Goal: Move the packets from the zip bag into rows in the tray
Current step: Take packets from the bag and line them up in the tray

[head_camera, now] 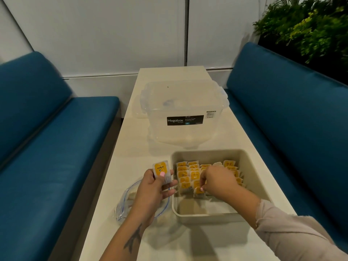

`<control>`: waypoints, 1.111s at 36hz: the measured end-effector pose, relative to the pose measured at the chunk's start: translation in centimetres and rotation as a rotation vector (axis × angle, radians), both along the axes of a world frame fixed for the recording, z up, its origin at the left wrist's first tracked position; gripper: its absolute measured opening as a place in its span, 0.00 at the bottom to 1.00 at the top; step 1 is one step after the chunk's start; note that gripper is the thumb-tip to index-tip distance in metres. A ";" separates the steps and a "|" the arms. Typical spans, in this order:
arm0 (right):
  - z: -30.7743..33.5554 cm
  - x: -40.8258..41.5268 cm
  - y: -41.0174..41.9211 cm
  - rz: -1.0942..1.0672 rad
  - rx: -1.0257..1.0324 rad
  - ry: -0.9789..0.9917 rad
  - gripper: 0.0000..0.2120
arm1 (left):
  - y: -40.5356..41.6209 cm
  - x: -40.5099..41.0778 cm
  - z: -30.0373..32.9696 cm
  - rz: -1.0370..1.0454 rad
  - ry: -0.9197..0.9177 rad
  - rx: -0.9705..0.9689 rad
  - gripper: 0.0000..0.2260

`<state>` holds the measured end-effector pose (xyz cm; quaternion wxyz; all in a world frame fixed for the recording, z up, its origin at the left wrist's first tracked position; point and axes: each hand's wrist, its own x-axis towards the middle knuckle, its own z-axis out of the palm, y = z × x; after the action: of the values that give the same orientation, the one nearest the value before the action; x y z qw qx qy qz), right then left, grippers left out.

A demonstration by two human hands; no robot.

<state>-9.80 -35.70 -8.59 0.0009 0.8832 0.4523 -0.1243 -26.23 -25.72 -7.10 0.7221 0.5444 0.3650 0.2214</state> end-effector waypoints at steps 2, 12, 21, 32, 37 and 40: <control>-0.3 0.0 0.0 0.009 -0.011 -0.007 0.05 | -0.1 -0.1 0.0 0.000 0.002 -0.002 0.07; 0.0 0.2 -0.5 -0.005 0.017 0.032 0.07 | -0.4 -0.4 0.0 -0.018 0.040 0.013 0.07; 5.1 -0.5 0.0 -0.037 0.329 0.259 0.09 | -0.5 0.3 0.0 -0.070 0.036 0.047 0.05; 5.1 -1.3 -0.2 0.214 0.117 0.032 0.11 | -0.7 0.4 -0.2 -0.065 0.034 0.100 0.04; 1.8 -1.9 -0.7 0.403 -0.115 -0.133 0.17 | -0.6 0.1 -0.1 -0.060 0.030 0.085 0.05; 0.9 -2.0 -0.6 0.434 -0.161 -0.199 0.13 | -0.5 0.0 -0.2 -0.056 0.040 0.088 0.05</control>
<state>-11.79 -36.30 -7.68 0.1426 0.7704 0.6175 -0.0691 -26.20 -26.24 -7.30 0.6959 0.5900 0.3539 0.2061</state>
